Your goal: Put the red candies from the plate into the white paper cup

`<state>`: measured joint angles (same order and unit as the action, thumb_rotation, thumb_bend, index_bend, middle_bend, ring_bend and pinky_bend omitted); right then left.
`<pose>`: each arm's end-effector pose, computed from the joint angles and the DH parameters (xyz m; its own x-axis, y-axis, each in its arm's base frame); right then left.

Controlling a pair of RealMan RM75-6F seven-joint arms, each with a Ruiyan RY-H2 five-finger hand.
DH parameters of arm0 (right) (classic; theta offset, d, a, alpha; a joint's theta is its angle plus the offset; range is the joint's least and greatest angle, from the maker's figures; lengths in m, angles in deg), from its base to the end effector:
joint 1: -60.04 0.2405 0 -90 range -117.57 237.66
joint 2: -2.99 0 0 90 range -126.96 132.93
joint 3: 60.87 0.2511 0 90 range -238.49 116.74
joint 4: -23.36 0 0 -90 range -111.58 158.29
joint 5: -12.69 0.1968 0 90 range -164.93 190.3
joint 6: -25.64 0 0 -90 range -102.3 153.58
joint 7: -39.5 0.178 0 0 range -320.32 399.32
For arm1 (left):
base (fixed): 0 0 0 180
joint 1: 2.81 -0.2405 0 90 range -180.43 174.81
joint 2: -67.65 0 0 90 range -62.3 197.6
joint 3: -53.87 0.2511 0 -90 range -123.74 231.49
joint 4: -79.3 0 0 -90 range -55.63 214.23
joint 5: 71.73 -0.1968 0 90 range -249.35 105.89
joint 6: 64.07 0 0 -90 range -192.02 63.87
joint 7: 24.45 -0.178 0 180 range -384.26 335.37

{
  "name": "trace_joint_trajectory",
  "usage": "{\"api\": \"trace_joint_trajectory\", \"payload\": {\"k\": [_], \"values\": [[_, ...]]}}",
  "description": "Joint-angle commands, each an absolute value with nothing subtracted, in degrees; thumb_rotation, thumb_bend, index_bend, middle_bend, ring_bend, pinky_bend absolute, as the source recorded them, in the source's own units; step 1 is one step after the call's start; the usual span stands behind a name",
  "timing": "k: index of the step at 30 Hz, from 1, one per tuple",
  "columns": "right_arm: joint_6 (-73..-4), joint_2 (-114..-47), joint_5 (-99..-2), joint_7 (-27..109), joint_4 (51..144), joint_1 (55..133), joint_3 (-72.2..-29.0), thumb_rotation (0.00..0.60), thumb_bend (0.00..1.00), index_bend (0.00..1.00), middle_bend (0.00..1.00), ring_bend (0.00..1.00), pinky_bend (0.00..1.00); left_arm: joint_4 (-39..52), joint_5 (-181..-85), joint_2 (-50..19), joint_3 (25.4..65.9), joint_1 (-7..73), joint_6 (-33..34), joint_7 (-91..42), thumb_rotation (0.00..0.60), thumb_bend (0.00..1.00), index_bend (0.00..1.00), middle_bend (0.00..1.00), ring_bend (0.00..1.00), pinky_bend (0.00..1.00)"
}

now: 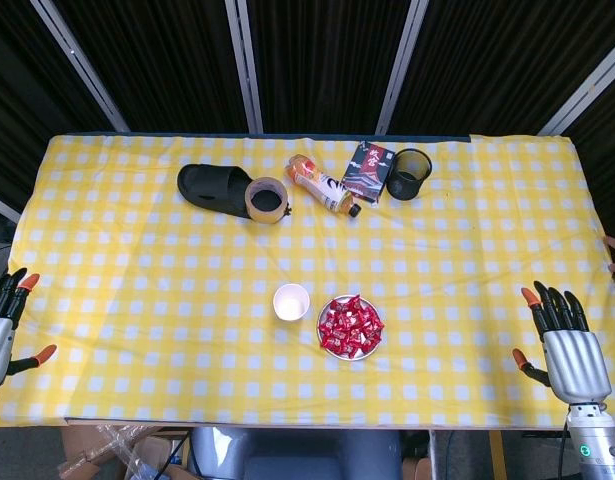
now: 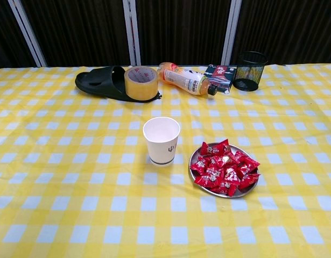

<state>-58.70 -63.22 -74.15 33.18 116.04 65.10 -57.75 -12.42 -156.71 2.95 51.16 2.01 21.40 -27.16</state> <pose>-0.2942 -0.2151 0.1544 0.4580 -0.0094 0.8889 -0.8886 -0.0312 0.4576 -0.3051 0.2129 0.1685 0.4378 -0.0013 0.8991 0.8990 0.0089 -0.4378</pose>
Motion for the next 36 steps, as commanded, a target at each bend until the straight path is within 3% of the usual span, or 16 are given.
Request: {"api": "trace_joint_trajectory", "payload": {"k": [1,16,18,20,22,25,28,36], "values": [[-58.7,-63.2,-74.2,33.1,116.0,65.1,-57.8,0.6,0.32,0.0,0.0,0.0,0.0,-12.5,-156.7,3.0,51.2,2.0,21.4,-27.2,0.6,0.03,0.0,0.0,0.0,0.0],[-58.9,-63.0,-75.6,34.5,117.1,65.2,-58.2,0.6,0.32,0.0,0.0,0.0,0.0,-12.6,-156.7,3.0,51.1,2.0,21.4,-27.0,0.6,0.03,0.0,0.0,0.0,0.0],[-59.4,-62.8,-76.6,35.3,117.7,65.3,-58.2,0.6,0.32,0.0,0.0,0.01,0.1,-12.7,-156.8,3.0,51.2,2.0,21.5,-26.9,0.6,0.03,0.0,0.0,0.0,0.0],[-60.6,-62.9,-78.0,36.3,118.2,65.5,-57.9,0.6,0.32,0.0,0.0,0.1,0.32,-12.7,-156.9,3.1,51.3,2.0,21.5,-26.9,0.6,0.03,0.0,0.0,0.0,0.0],[-61.0,-63.0,-79.0,36.9,118.6,65.8,-57.8,0.6,0.32,0.0,0.0,0.3,0.52,-12.7,-157.0,3.1,51.3,2.0,21.5,-26.9,0.6,0.03,0.0,0.0,0.0,0.0],[-59.9,-62.7,-79.4,37.0,120.7,66.5,-57.9,0.6,0.32,0.0,0.0,0.51,0.7,-12.7,-157.0,3.1,51.3,2.0,21.5,-26.8,0.6,0.03,0.0,0.0,0.0,0.0],[-56.8,-62.1,-79.2,35.1,124.0,68.1,-58.1,0.6,0.32,0.0,0.0,0.61,0.76,-12.8,-157.1,3.1,51.3,2.1,21.3,-26.9,0.6,0.03,0.0,0.0,0.0,0.0],[-48.2,-64.2,-74.9,25.1,132.4,73.3,-56.2,0.6,0.32,0.0,0.04,0.68,0.79,-12.9,-157.3,3.3,51.5,2.1,21.1,-26.8,0.6,0.03,0.0,0.0,0.0,0.0]]}}
